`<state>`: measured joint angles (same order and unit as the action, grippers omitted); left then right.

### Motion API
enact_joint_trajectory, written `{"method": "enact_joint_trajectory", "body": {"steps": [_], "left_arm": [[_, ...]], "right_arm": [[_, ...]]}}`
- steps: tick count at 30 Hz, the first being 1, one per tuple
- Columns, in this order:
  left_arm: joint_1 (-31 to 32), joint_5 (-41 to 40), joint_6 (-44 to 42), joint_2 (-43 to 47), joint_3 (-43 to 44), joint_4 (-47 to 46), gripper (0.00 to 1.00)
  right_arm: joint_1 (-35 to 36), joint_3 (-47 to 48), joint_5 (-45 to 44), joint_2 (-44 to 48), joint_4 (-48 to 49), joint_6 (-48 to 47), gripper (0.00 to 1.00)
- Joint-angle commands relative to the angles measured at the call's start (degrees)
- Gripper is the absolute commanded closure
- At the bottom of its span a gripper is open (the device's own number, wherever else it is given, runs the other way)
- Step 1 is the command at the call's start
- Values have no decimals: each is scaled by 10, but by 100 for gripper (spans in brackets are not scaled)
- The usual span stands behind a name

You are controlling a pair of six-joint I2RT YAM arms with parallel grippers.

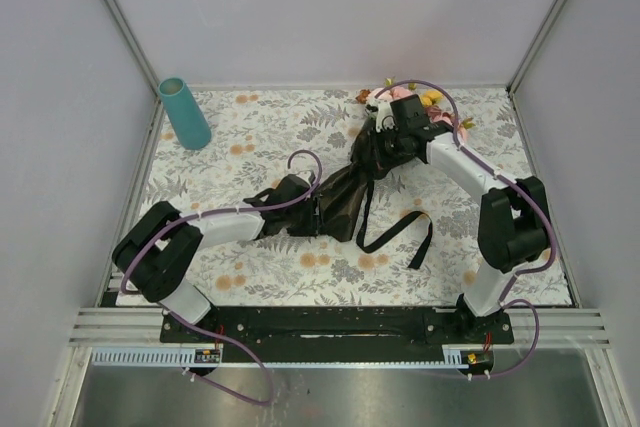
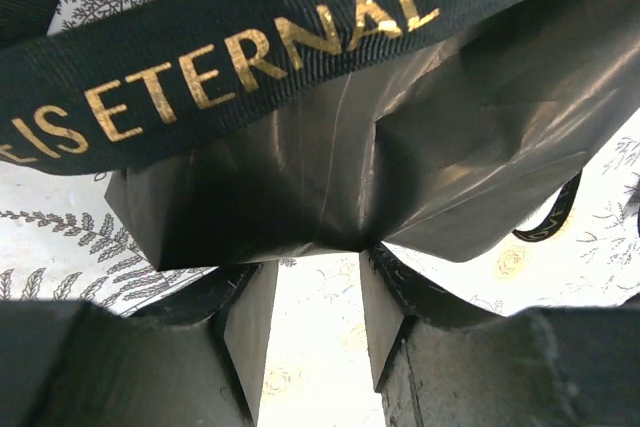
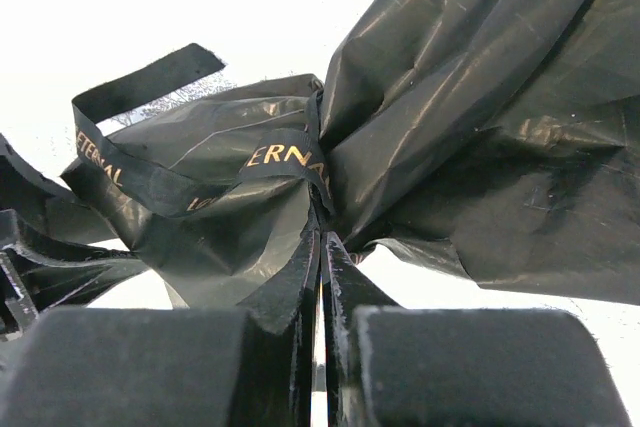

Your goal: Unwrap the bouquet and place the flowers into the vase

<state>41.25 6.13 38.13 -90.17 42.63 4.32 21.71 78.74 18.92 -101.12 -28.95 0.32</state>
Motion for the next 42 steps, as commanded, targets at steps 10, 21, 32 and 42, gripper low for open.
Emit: {"method": "enact_joint_trajectory", "body": {"steps": [10,21,32,42], "left_arm": [[14,-55,23,87,36,105,58],[40,-8,8,91,106,67,57],[46,-25,-6,-41,111,21,58],[46,-60,-18,-88,112,38,58]], "right_arm": [[-1,-16,-3,38,43,37,98],[-1,-30,0,51,57,51,100],[-2,-39,-36,79,56,69,100],[-12,-34,-118,130,28,82,100]]}}
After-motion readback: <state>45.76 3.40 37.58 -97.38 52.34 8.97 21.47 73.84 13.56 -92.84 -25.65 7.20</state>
